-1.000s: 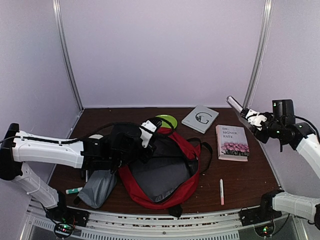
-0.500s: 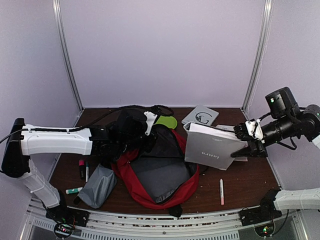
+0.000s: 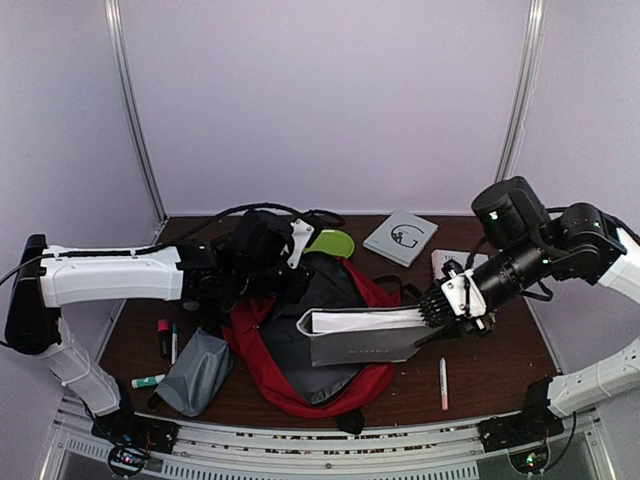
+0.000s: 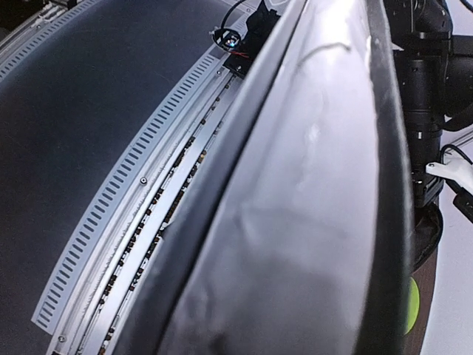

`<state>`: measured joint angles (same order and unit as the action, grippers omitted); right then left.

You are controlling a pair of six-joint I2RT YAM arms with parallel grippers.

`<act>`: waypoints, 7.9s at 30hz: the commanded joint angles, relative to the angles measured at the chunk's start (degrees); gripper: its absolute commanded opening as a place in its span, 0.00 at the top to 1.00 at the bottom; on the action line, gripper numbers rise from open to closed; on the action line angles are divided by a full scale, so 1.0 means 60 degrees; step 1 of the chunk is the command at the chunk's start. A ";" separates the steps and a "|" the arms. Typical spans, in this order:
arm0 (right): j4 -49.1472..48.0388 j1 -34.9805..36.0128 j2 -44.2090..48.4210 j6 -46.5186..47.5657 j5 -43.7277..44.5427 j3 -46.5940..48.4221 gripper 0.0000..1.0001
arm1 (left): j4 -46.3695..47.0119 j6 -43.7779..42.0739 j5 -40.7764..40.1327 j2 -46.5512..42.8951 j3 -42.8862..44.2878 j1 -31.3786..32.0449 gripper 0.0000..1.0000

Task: Pack the student bag
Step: Place the book in the largest pocket of the bag, then adjust the book in the largest pocket of the bag, then pick up the book from the corner of the board, then place the book in the largest pocket of the bag.

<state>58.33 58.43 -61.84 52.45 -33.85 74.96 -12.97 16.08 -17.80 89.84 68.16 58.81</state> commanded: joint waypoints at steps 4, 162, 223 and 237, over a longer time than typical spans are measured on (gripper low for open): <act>-0.1363 0.0601 -0.1411 0.1507 0.1578 0.0515 0.66 | -0.0048 -0.0732 0.1458 -0.0990 0.0347 -0.0074 1.00; 0.0454 -1.3720 -0.7493 -0.4075 -0.0989 -0.0240 0.53 | 0.1138 -0.0260 0.2983 -0.1243 -0.0945 -0.0074 1.00; 0.5751 -1.2828 -0.4863 -0.0319 -0.6213 0.0045 1.00 | 0.0630 -0.0305 0.1168 -0.0910 -0.0577 -0.0123 1.00; 0.4869 -0.8084 -0.1741 -0.0767 -0.6721 -0.1540 1.00 | 0.0906 0.0118 0.0517 -0.0296 -0.0104 -0.0848 1.00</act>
<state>91.44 2.24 -74.83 49.43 -71.66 66.92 -11.03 15.51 -13.19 87.50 65.17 55.42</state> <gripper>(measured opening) 0.017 0.017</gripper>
